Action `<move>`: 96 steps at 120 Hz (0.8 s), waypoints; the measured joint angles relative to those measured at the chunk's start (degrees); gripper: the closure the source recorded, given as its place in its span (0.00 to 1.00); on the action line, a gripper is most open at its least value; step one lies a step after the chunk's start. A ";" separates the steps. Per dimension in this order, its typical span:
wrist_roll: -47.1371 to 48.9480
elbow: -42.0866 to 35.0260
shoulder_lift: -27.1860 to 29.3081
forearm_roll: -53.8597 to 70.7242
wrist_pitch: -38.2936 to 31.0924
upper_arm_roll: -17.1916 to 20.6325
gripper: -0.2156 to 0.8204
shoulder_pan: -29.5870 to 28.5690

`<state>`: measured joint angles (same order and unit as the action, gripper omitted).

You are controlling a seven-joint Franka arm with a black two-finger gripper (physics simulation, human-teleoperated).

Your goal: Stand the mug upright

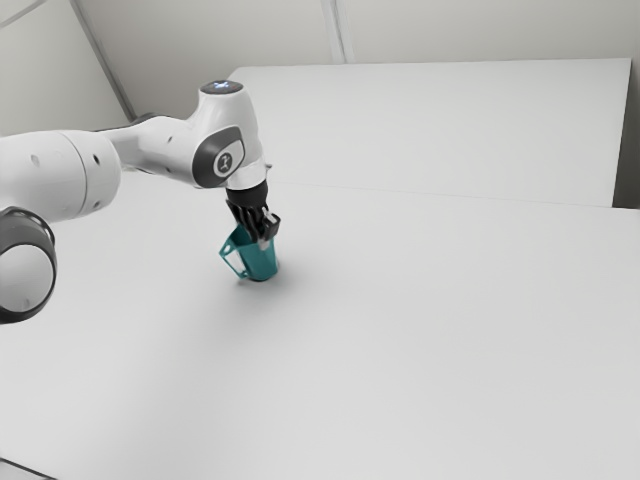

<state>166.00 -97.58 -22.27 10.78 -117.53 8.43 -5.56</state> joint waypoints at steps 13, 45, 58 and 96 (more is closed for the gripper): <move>0.00 0.02 0.05 0.60 -0.16 0.00 0.57 0.01; 0.00 -0.67 3.71 0.35 -0.09 0.06 0.31 -0.27; 0.00 -2.01 10.26 -0.62 2.23 -3.03 0.27 1.36; 0.00 -0.16 21.79 -5.81 13.94 -12.96 0.22 8.23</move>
<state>166.00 -97.74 -0.47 4.97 -103.59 -4.52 2.68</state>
